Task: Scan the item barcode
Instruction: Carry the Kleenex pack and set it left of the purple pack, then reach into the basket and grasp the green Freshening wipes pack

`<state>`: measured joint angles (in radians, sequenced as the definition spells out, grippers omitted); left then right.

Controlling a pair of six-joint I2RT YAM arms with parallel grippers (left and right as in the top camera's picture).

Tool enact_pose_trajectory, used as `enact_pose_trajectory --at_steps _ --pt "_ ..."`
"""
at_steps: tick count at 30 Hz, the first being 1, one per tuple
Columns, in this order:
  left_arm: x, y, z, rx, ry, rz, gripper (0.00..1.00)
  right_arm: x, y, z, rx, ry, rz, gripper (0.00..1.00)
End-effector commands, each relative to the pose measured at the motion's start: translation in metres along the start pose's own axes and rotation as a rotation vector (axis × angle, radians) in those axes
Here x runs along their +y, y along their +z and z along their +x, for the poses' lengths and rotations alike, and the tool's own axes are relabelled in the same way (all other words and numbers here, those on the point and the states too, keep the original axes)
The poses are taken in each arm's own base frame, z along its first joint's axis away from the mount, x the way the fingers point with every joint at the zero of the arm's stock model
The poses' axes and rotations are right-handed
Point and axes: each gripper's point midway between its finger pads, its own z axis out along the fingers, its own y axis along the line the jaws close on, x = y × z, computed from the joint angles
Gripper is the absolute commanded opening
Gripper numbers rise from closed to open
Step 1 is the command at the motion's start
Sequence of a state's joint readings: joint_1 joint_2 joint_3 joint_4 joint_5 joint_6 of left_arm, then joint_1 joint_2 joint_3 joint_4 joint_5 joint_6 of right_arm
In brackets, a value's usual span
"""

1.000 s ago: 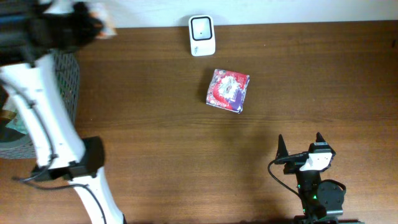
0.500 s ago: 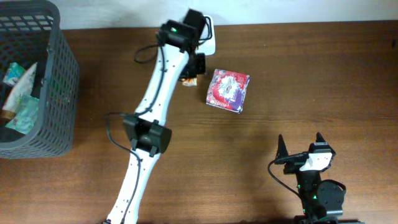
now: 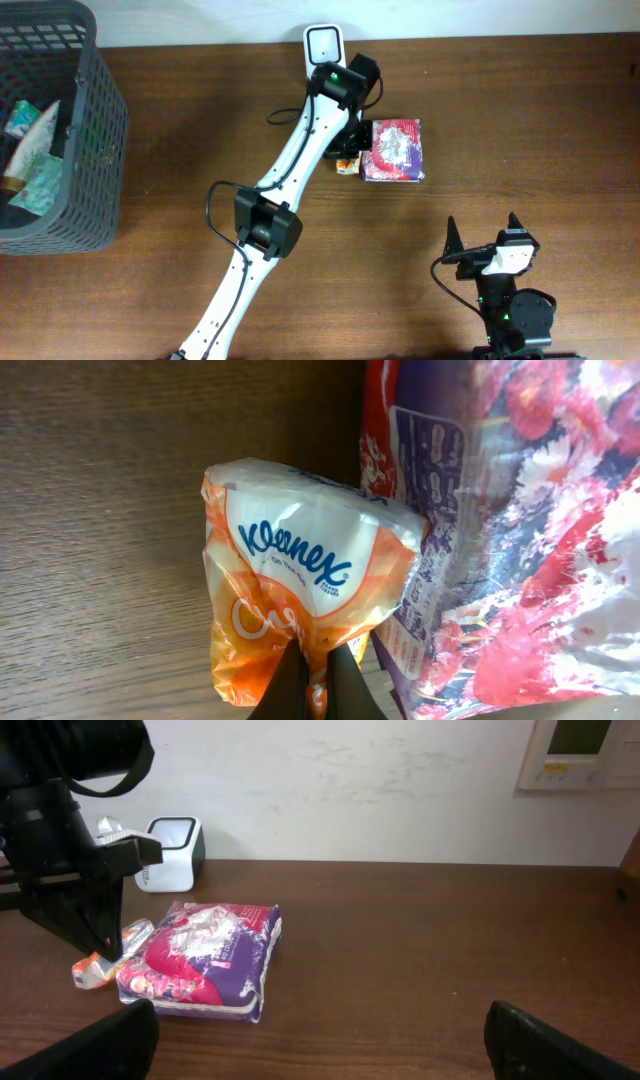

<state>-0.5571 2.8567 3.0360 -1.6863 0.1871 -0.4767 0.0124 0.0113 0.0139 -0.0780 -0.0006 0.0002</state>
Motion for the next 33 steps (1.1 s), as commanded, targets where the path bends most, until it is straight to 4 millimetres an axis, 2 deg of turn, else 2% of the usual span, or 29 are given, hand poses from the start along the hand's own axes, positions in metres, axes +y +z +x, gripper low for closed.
enact_pose_trajectory --at_steps 1,2,3,5,6,8,10,11,13,15,17,20,21,23,24,25,26,27,28,29,30,33 --pt "0.021 -0.002 -0.011 -0.034 -0.034 -0.057 0.00 -0.003 0.000 0.003 0.005 0.004 0.012 0.99" --pt "0.023 -0.002 -0.012 -0.032 -0.039 -0.052 0.00 -0.003 0.000 0.003 0.005 0.004 0.012 0.99" --pt "0.016 -0.002 -0.009 -0.010 -0.031 -0.007 0.24 -0.003 0.000 0.003 0.005 0.004 0.012 0.99" --pt "0.013 -0.003 -0.009 -0.006 -0.016 0.010 0.62 -0.003 0.000 0.003 0.005 0.004 0.012 0.99" --pt "0.014 -0.006 -0.010 -0.014 0.018 0.014 0.74 -0.003 0.000 0.003 0.005 0.004 0.012 0.99" --pt "0.016 -0.018 -0.015 -0.039 0.046 0.035 0.82 -0.003 0.000 0.003 0.005 0.004 0.012 0.99" --pt "0.024 -0.051 -0.024 -0.097 0.023 0.071 0.82 -0.003 0.000 0.003 0.005 0.004 0.012 0.99" --pt "0.038 -0.092 -0.033 -0.177 0.058 0.090 0.82 -0.003 0.000 0.003 0.005 0.004 0.012 0.99" --pt "0.056 -0.143 -0.039 -0.279 0.094 0.104 0.82 -0.003 0.000 0.003 0.005 0.004 0.012 0.99" --pt "0.082 -0.212 -0.038 -0.424 0.119 0.108 0.82 -0.003 0.000 0.003 0.005 0.004 0.012 0.98" --pt "0.128 -0.289 -0.028 -0.589 0.055 0.089 0.82 -0.003 0.000 0.003 0.005 0.004 0.012 0.99" --pt "0.196 -0.379 0.000 -0.806 -0.073 0.048 0.82 -0.003 0.000 0.003 0.005 0.004 0.012 0.99" --pt "0.222 -0.406 0.011 -0.881 -0.125 0.023 0.82 -0.003 0.000 0.003 0.005 0.004 0.012 0.99" --pt "0.272 -0.444 0.031 -0.990 -0.213 -0.043 0.79 -0.003 0.000 0.003 0.005 0.004 0.012 0.99" --pt "0.292 -0.454 0.039 -1.017 -0.226 -0.085 0.79 -0.003 0.000 0.003 0.005 0.004 0.012 0.99" --pt "0.321 -0.464 0.047 -1.041 -0.246 -0.143 0.79 -0.003 0.000 0.003 0.005 0.004 0.012 0.99" --pt "0.347 -0.468 0.053 -1.047 -0.274 -0.203 0.72 -0.003 0.000 0.003 0.005 0.004 0.012 0.99" --pt "0.383 -0.466 0.062 -1.026 -0.360 -0.281 0.64 -0.003 0.000 0.003 0.005 0.004 0.012 0.99" --pt "0.424 -0.455 0.074 -0.970 -0.465 -0.356 0.64 -0.003 0.000 0.003 0.005 0.004 0.012 0.99" --pt "0.458 -0.435 0.086 -0.888 -0.550 -0.379 0.66 -0.003 0.000 0.003 0.005 0.004 0.012 0.99" --pt "0.480 -0.414 0.093 -0.815 -0.602 -0.371 0.68 -0.003 0.000 0.003 0.005 0.004 0.012 0.99" --pt "0.513 -0.371 0.103 -0.655 -0.624 -0.392 0.69 -0.003 0.000 0.003 0.005 0.004 0.012 0.99"
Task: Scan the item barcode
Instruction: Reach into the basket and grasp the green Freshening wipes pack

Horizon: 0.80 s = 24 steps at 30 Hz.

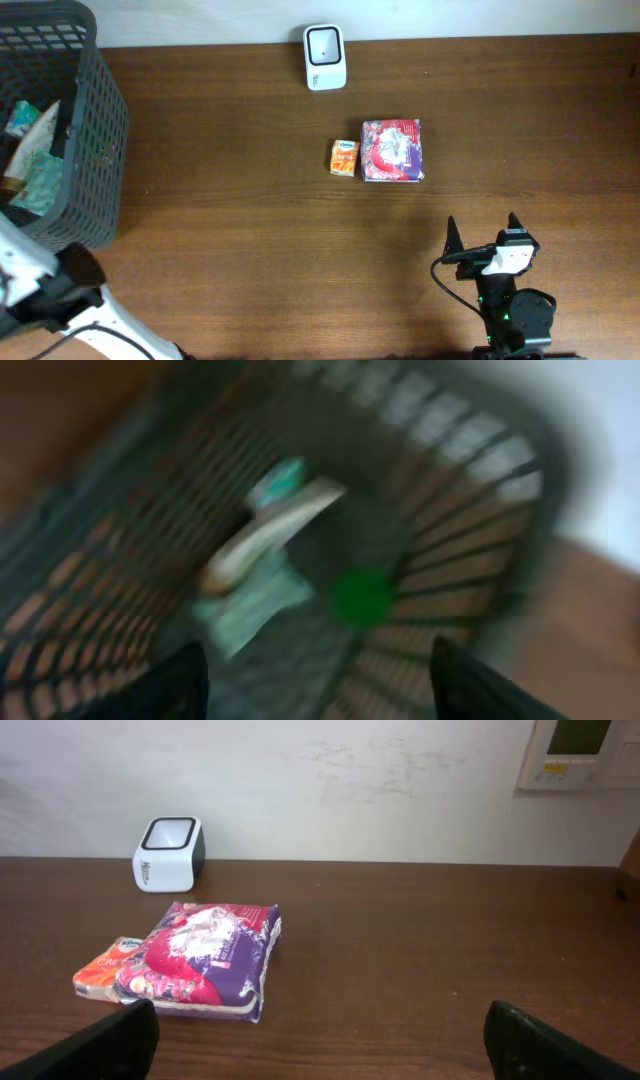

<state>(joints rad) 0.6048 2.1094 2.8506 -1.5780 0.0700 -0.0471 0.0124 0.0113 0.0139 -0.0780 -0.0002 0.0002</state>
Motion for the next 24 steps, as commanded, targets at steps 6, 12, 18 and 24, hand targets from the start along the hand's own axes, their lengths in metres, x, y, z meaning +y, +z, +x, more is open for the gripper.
enact_pose_trajectory --at_steps 6,12,18,24 --pt "0.061 0.126 0.080 0.366 0.313 -0.181 0.69 -0.002 0.000 0.003 0.005 0.004 0.011 0.99" --pt "0.088 0.177 0.137 0.522 0.506 -0.242 0.69 -0.003 0.000 0.003 0.005 0.004 0.012 0.99" --pt "0.071 0.210 0.165 0.527 0.727 -0.050 0.68 -0.002 0.000 0.003 0.005 0.004 0.011 0.99" --pt "0.075 0.246 0.176 0.517 0.761 -0.051 0.62 -0.003 0.000 0.003 0.005 0.004 0.012 0.99"
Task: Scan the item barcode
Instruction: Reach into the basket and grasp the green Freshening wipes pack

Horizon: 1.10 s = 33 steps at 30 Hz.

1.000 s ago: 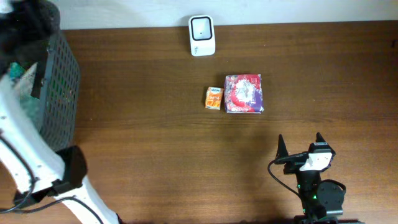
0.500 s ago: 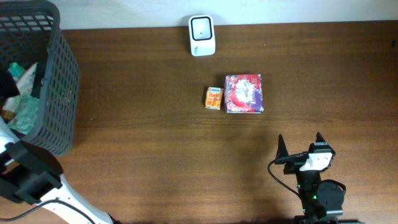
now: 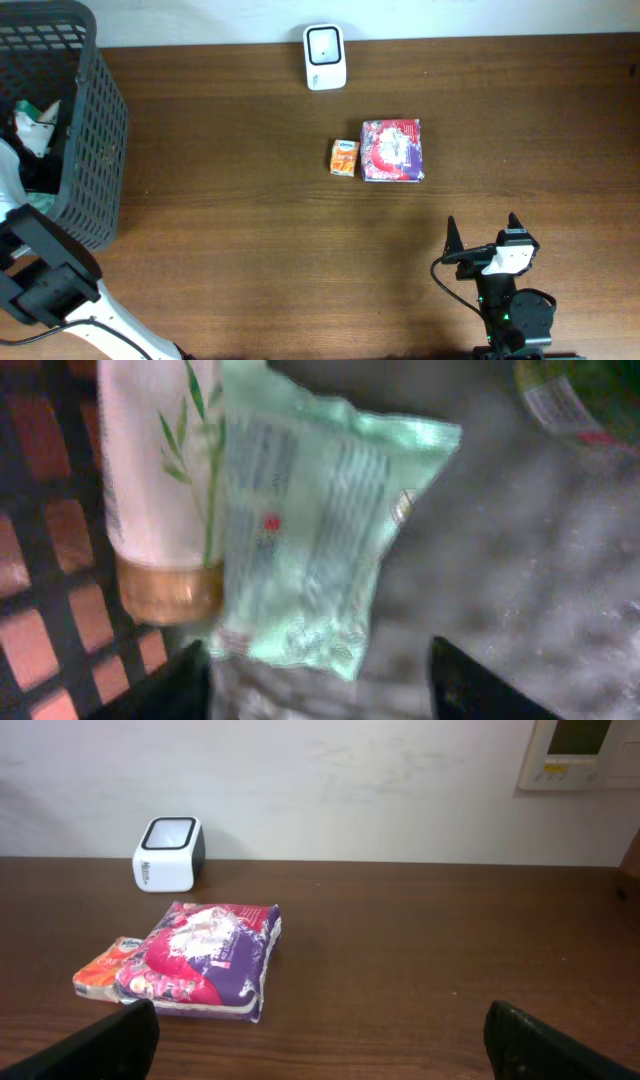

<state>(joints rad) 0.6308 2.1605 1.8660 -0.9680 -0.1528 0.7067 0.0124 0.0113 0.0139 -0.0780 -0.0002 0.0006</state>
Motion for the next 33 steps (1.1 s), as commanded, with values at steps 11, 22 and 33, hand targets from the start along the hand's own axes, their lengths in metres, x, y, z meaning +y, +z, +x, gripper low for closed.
enact_pose_trajectory --at_steps 11,22,33 --pt "-0.020 0.058 0.010 0.073 0.031 0.071 0.01 -0.003 0.000 0.003 0.005 0.004 0.012 0.99" --pt "0.013 -0.117 -0.027 -0.305 -0.271 -0.012 0.00 -0.002 0.000 0.003 0.005 0.004 0.011 0.99" --pt "-0.055 -0.333 -0.069 -0.858 -0.725 0.651 0.00 -0.002 0.000 0.003 0.005 0.004 0.011 0.99"
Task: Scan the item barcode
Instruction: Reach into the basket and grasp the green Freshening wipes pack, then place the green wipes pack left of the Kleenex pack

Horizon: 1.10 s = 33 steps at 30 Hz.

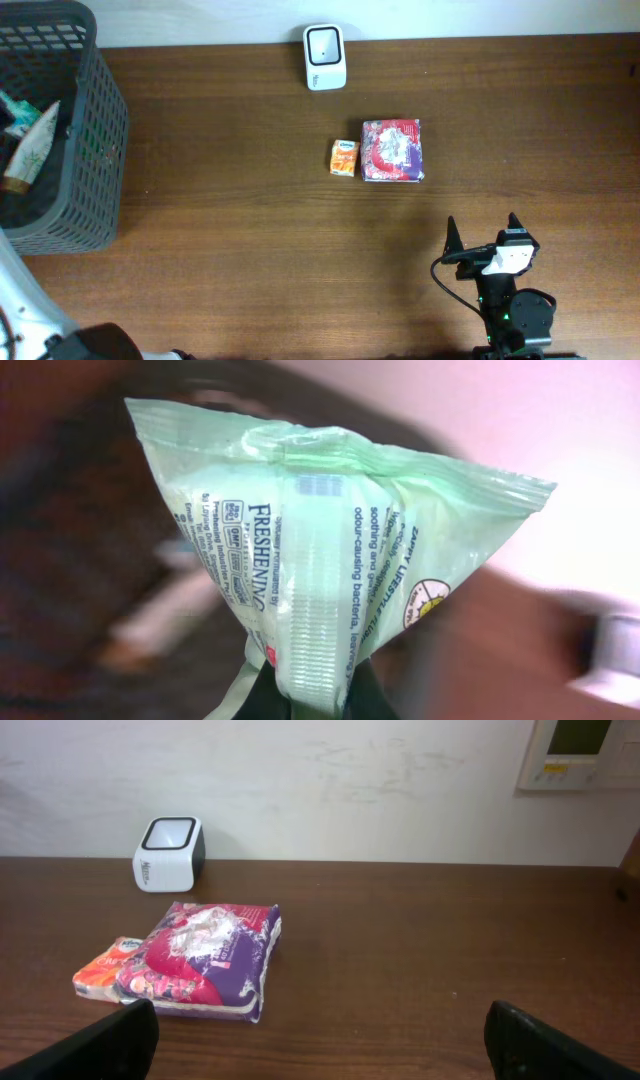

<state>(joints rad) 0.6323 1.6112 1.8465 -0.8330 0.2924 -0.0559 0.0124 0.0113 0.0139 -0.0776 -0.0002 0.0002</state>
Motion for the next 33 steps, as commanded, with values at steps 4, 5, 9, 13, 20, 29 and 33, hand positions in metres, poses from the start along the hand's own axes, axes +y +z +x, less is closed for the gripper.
enact_pose_trajectory --at_steps 4,5,9,13,20,29,33 --pt "-0.142 -0.051 0.034 0.237 -0.252 0.635 0.00 -0.003 0.000 0.003 0.005 0.004 0.012 0.99" --pt "-0.157 -0.052 0.046 0.282 -0.237 0.655 0.00 -0.002 0.000 0.003 0.005 0.004 0.011 0.99" --pt "-0.221 -0.052 0.100 0.414 -0.033 0.638 0.00 -0.003 0.000 0.003 0.005 0.004 0.012 0.99" --pt "-0.263 -0.040 0.157 0.497 0.168 0.489 0.00 -0.002 0.000 0.003 0.005 0.004 0.011 0.99" --pt "-0.317 0.018 0.298 0.786 0.227 0.302 0.12 -0.002 0.000 0.003 0.005 0.004 0.011 0.99" --pt "-0.349 0.088 0.396 0.879 0.309 0.291 0.55 -0.002 0.000 0.003 0.005 0.004 0.011 0.99" --pt "-0.364 0.085 0.388 0.872 0.280 0.364 0.68 -0.002 0.000 0.003 0.005 0.004 0.011 0.99"
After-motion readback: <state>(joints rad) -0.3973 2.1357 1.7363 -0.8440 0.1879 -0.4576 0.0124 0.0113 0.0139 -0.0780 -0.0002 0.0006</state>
